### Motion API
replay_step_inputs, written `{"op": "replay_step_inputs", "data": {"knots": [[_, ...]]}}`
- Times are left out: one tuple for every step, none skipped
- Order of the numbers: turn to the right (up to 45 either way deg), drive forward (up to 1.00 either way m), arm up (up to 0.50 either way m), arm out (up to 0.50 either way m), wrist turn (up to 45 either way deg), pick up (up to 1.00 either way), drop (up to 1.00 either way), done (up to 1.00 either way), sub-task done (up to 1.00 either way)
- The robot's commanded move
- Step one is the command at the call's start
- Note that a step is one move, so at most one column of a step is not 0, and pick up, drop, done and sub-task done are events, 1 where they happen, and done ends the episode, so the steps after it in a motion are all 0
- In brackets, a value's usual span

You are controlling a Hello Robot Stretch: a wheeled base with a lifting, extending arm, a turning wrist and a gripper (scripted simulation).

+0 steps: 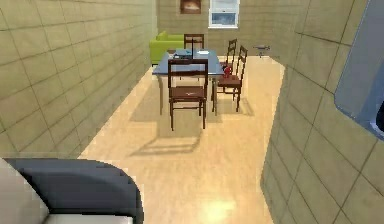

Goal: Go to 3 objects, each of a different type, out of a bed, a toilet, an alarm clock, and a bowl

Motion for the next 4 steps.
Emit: {"op": "replay_step_inputs", "data": {"knots": [[0.0, 1.00, 0.00, 0.00, 0.0, 0.00, 0.00, 0.00, 0.00], [-12.0, 0.00, 0.00, 0.00, 0.0, 0.00, 0.00, 0.00, 0.00], [0.0, 0.10, 0.00, 0.00, 0.0, 0.00, 0.00, 0.00, 0.00], [-15.0, 0.00, 0.00, 0.00, 0.0, 0.00, 0.00, 0.00, 0.00]]}}
